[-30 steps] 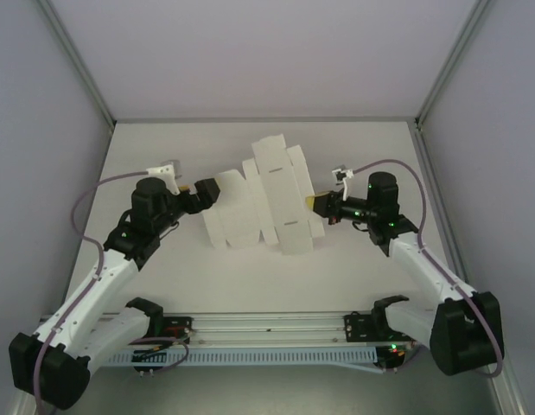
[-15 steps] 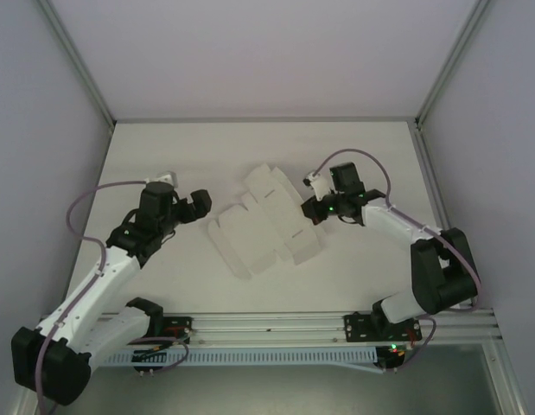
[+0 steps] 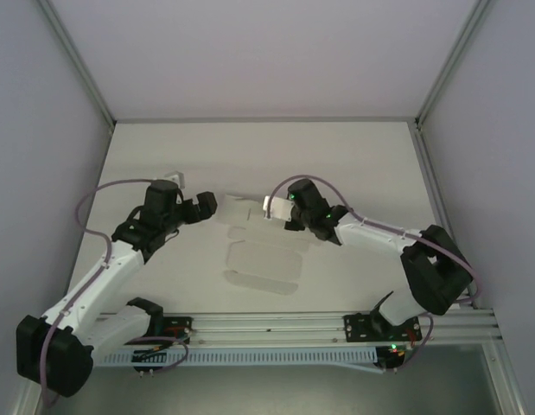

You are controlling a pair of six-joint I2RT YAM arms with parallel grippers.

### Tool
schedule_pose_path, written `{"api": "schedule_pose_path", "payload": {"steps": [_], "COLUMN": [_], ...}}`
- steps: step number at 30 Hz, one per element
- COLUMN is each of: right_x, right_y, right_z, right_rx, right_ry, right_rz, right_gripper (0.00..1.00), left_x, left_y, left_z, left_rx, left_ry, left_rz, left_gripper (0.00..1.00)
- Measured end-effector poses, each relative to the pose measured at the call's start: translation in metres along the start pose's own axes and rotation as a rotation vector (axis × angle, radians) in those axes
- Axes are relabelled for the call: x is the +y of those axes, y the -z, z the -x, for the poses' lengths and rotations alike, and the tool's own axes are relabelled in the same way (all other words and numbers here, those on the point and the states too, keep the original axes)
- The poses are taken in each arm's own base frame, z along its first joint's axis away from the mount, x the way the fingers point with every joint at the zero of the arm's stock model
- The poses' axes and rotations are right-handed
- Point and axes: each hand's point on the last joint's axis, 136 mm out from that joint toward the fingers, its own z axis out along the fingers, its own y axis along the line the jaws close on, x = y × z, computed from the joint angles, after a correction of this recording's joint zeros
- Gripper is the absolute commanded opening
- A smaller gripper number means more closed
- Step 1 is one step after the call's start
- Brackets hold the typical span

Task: Assemble paper box

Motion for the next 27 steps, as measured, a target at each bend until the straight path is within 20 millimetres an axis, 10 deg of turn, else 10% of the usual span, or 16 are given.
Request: {"api": "schedule_pose_path", "payload": {"steps": [27], "right_x": [-0.023], "right_y": [0.01], "right_z": [0.017], "right_rx": [-0.102], "right_ry": [0.167], "right_rz": [-0.267], "right_gripper": [0.0], "left_x": [-0.03], "left_y": [-0.077], "left_z": [-0.004], "left_rx": [0.093], "left_ry": [-0.131], "left_rz": [-0.1], "left_gripper": [1.0]}}
